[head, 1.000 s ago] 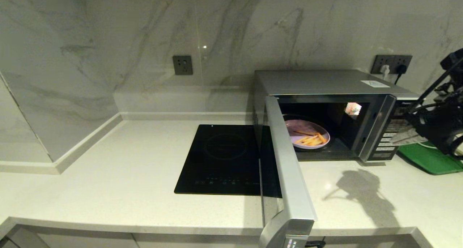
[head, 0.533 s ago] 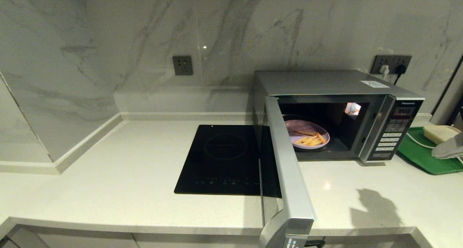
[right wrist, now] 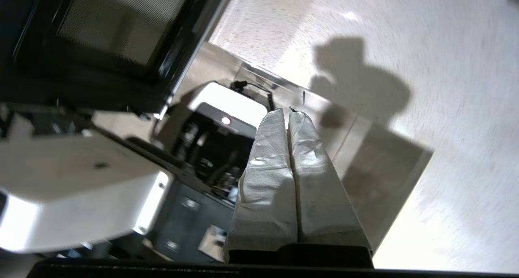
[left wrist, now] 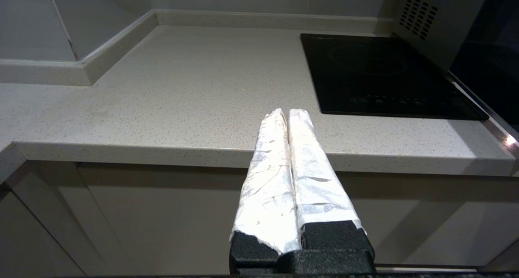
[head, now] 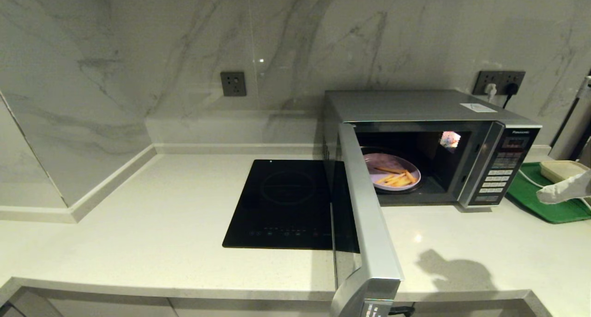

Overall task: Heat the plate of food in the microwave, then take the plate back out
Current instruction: Close the microwave oven

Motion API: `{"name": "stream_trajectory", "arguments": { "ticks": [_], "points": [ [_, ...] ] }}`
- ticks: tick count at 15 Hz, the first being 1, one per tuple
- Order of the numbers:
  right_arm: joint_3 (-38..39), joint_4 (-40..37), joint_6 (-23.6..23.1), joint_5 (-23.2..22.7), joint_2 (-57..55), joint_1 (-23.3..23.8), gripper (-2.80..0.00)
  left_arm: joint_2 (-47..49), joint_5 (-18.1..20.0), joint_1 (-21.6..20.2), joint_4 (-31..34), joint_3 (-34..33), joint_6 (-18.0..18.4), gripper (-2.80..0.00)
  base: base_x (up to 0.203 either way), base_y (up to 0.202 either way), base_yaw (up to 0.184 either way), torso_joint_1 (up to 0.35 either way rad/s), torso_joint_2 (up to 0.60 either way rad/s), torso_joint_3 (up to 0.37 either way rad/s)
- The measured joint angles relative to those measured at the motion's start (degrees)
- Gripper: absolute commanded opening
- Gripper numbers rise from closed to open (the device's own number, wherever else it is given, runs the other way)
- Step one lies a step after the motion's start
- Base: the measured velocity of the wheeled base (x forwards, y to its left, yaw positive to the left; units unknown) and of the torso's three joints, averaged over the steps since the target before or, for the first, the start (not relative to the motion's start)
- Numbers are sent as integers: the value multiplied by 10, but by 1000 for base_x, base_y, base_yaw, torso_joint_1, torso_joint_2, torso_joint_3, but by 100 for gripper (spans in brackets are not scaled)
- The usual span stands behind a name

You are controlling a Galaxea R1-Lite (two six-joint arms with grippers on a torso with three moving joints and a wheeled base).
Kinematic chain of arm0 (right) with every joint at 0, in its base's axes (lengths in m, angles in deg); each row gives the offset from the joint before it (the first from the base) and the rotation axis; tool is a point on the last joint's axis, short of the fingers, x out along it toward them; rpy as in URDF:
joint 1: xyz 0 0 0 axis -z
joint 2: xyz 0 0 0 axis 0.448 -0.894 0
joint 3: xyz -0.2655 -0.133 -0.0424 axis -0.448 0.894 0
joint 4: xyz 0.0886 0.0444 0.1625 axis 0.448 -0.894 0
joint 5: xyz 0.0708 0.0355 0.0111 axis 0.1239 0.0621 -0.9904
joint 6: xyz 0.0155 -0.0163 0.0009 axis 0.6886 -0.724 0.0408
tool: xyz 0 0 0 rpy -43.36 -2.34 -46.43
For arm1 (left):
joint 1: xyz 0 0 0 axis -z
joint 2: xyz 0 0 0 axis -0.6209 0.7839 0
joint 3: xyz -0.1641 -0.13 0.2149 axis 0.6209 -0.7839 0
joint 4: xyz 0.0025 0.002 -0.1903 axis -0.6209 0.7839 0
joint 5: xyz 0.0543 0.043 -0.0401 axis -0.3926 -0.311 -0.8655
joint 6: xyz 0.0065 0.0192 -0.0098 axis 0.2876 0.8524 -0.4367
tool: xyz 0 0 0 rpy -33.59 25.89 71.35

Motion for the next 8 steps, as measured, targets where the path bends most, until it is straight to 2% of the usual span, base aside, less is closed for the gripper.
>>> {"name": "stream_trajectory", "arguments": {
  "ticks": [2,4,6,8],
  "points": [
    [-21,-1,-33,-20,-12,-28,-280,0,0,0,0,0,0,-280,0,0,0,0,0,0],
    [-69,-17,-35,-29,-32,-68,-280,0,0,0,0,0,0,-280,0,0,0,0,0,0],
    [-139,-54,-26,-32,-61,-114,-280,0,0,0,0,0,0,-280,0,0,0,0,0,0],
    [-186,-68,11,-28,-90,-177,-280,0,0,0,0,0,0,-280,0,0,0,0,0,0]
  ]
}}
